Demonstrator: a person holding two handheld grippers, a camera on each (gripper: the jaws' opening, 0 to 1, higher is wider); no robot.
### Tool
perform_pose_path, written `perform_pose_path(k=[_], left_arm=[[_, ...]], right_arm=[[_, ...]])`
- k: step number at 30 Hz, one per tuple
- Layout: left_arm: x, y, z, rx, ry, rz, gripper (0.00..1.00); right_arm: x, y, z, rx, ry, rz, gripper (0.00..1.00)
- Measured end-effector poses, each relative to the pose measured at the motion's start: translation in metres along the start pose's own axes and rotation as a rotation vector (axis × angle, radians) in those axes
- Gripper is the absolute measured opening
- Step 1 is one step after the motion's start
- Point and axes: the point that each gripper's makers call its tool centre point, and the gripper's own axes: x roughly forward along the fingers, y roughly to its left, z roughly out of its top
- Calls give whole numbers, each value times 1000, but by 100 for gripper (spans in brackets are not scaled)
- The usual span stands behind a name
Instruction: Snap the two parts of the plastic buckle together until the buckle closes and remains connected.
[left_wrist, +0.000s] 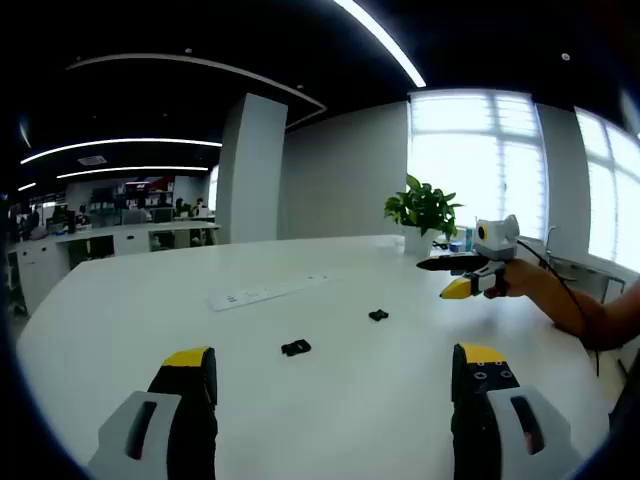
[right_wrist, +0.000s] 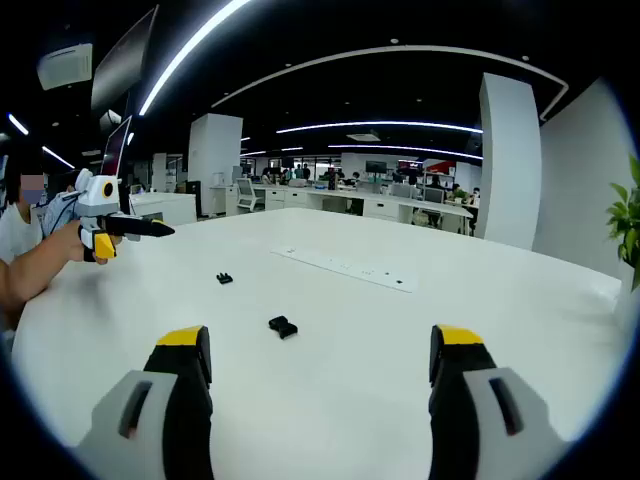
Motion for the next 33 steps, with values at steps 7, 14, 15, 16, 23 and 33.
perform_pose_path(k=[7,14,15,16,23,33], left_arm=[[-1,14,-7,-13,28,60,99],[-2,13,-9,-5,32,70,99],[-2,13,-9,-3,33,70,99],[-1,14,-9,-5,33,68,99],[-1,13,-9,-2,38,58,99],[1,14,-11,1,45,50,99]], right_arm=[[0,1,-1,-3,5,1,90],[-1,1,-2,-5,6,-1,89],[-2,1,-2,-6,7,-1,89],[-2,2,-3,-7,8,-2,89],[-1,2,-4,-6,12,0,89],[1,4,-7,10,25,20,98]])
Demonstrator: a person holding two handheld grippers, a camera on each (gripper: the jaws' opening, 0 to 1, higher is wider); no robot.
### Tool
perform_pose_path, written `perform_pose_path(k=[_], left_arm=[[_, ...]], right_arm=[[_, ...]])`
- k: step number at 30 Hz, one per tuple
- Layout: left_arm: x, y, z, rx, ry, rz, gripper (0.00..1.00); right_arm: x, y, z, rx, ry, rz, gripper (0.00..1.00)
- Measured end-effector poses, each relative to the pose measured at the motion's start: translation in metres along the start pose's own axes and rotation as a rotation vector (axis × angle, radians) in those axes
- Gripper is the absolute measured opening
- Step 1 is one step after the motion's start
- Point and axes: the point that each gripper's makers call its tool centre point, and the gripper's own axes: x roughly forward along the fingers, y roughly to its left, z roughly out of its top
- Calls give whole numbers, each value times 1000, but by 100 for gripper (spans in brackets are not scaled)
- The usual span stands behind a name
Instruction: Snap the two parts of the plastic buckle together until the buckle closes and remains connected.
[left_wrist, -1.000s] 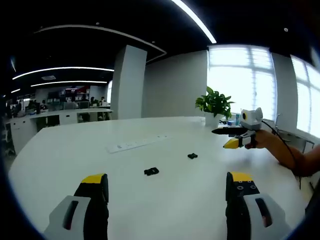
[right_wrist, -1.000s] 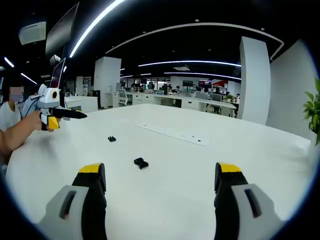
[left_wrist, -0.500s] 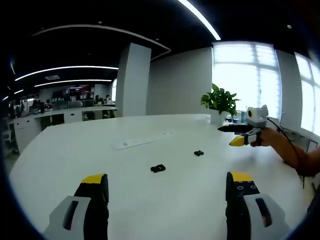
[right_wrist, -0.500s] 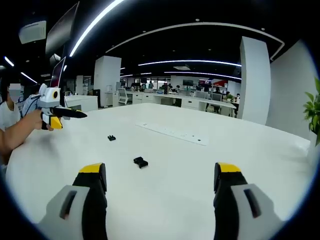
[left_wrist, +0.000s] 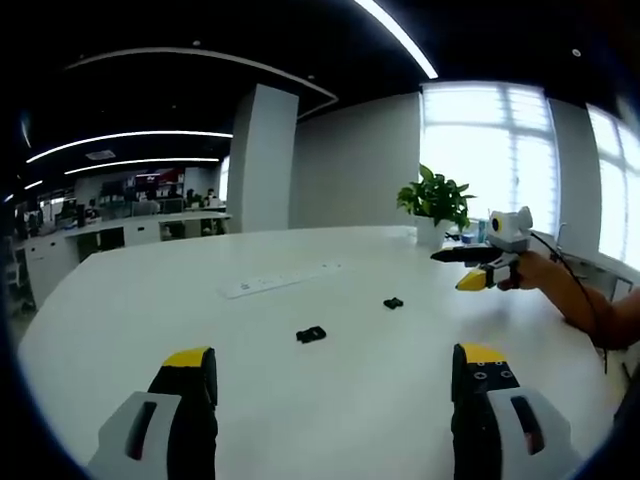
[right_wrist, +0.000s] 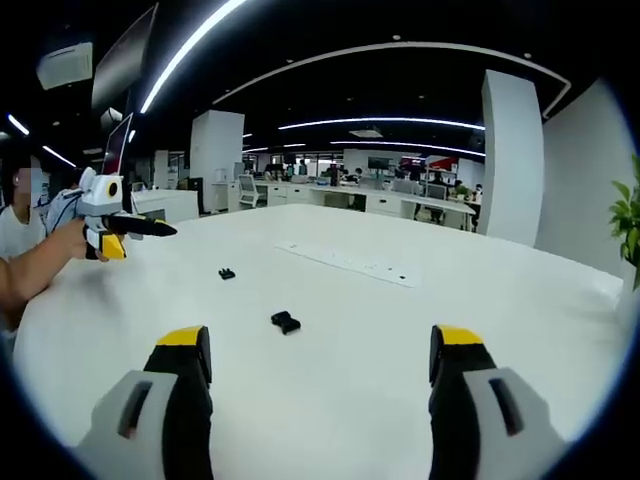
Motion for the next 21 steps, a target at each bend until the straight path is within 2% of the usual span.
perform_pose_path(k=[4,12,17,21], left_arm=[[-1,3,1,-28,-8,9,99],[-3,7,5,-48,-23,22,100],[-4,-2,2,-31,-20,8,100],[-3,-7,2,-17,-13,-8,100]], right_arm=[[2,2,-4,10,20,15,100],[2,-1,-4,21,17,8,100],[2,1,-3,20,15,15,100],[3,10,0,41,4,56,100]])
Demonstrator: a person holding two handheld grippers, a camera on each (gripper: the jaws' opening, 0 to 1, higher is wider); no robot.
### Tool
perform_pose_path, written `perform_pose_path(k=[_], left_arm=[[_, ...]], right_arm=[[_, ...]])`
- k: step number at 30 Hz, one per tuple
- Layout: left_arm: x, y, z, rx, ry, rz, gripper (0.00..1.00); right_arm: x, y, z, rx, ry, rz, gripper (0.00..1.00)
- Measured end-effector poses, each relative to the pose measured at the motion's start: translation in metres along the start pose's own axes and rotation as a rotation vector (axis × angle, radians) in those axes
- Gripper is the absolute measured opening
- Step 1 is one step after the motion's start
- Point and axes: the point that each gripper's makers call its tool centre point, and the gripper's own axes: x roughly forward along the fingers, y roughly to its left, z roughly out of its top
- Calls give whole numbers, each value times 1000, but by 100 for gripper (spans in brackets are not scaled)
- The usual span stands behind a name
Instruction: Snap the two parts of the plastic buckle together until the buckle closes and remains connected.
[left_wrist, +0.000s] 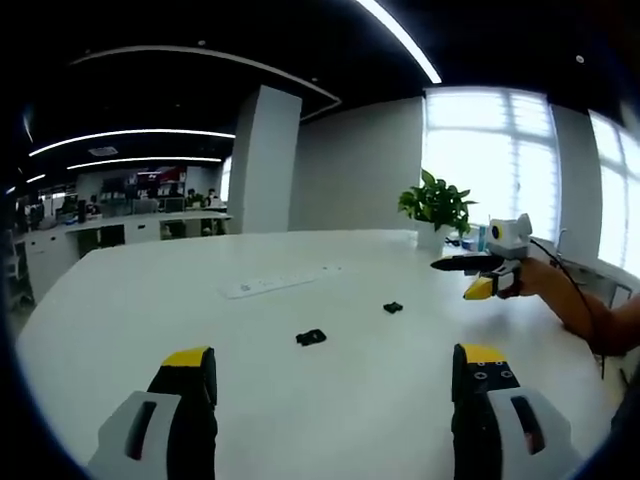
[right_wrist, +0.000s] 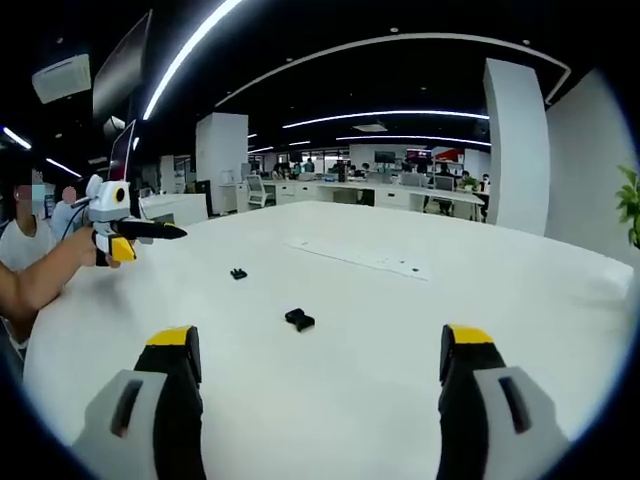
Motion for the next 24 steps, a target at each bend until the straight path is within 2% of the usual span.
perform_pose_path(k=[3,10,12,16,20,24], left_arm=[[3,1,0,13,11,-7,100],[4,5,3,40,12,2,100],[4,8,1,22,20,12,100],[0,11,10,-21,-24,23,100],[-1,9,15,-25,-56,24,100],[0,7,13,-11,-48,16,98]], right_arm=[[0,5,-2,-6,12,8,100],[-2,1,-2,-1,25,-1,100],[-1,1,-2,1,24,-1,100],[-2,3,-3,0,30,2,100],[-4,0,4,1,4,-8,100],[-6,-3,14,8,-37,-24,100]])
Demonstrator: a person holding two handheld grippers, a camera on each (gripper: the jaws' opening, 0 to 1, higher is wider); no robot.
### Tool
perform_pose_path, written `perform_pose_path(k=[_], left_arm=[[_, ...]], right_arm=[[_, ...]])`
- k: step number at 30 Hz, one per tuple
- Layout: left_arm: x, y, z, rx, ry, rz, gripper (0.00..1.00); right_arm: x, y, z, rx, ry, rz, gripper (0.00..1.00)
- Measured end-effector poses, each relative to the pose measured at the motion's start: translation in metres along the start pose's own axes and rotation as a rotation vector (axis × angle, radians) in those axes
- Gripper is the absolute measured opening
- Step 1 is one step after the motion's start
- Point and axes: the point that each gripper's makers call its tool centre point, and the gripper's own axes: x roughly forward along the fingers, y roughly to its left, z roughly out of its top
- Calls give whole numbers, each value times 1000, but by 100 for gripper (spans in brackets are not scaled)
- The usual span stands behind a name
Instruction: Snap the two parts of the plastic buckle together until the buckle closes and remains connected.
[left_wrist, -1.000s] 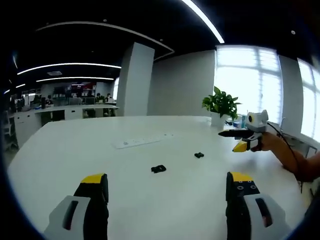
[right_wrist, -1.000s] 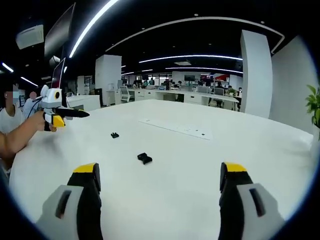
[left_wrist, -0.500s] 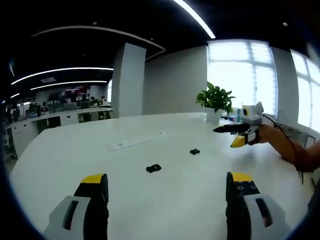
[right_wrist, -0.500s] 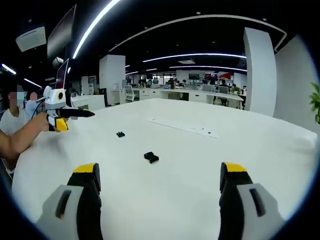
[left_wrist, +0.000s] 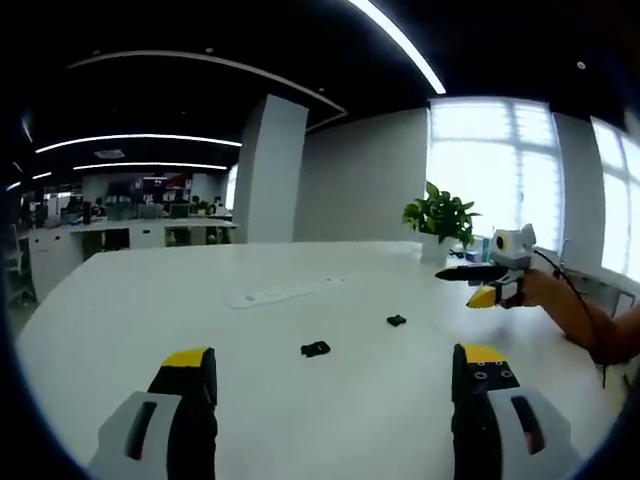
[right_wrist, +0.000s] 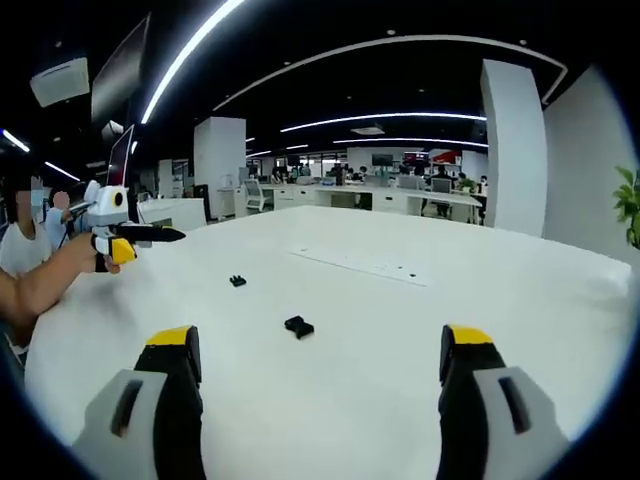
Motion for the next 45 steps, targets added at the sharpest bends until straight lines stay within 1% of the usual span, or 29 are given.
perform_pose_path(k=[1,2,5,7,10,14,22,24,26,29,30,31,33,34,37,38,39,40,41,42,43,44,45], left_arm=[[0,0,-1,1,6,-4,96],[1,0,-2,1,10,-6,95],[1,-1,-4,5,18,-9,97],[0,-2,-5,1,16,-13,99],[-1,-3,-6,-2,19,-16,99],[0,-4,-8,5,23,-14,99],[6,-15,-16,82,60,-38,99],[11,-14,-18,81,63,-44,99],[14,-10,-22,78,78,-43,99],[15,-3,-26,66,82,-32,99],[15,1,-24,59,72,-17,99],[16,7,-21,49,58,4,99],[16,10,-20,37,55,-2,99],[17,10,-18,14,50,-16,99],[22,13,-16,10,39,-22,99],[25,14,-15,27,33,-22,99],[28,18,-8,83,-7,-4,99],[30,22,-4,142,-30,21,99],[33,23,-8,160,0,25,99],[36,22,-9,127,9,16,99],[38,14,-10,71,9,-21,99],[39,10,-12,59,18,-38,99],[40,10,-15,77,42,-33,99]], right_arm=[[0,1,1,4,-7,2,100],[0,1,2,5,-8,3,100],[1,2,-2,-7,5,10,100],[1,5,-5,-12,17,20,100],[2,9,-7,-24,27,35,100],[4,9,-11,-34,39,33,99],[9,12,-16,-62,48,27,96],[11,13,-19,-62,57,32,96],[12,14,-22,-75,70,29,96],[14,11,-21,-69,59,16,96],[16,10,-21,-63,48,7,94],[19,11,-23,-61,50,8,93],[21,13,-28,-64,66,12,92],[22,13,-29,-65,71,13,91],[23,15,-28,-55,65,21,91],[23,16,-28,-52,66,26,91],[23,16,-28,-52,65,29,91],[24,16,-27,-51,62,29,91],[25,15,-26,-46,56,26,91],[26,15,-27,-40,55,25,90],[26,14,-29,-33,61,22,89],[25,14,-28,-30,60,20,88],[24,14,-26,-22,52,22,88]])
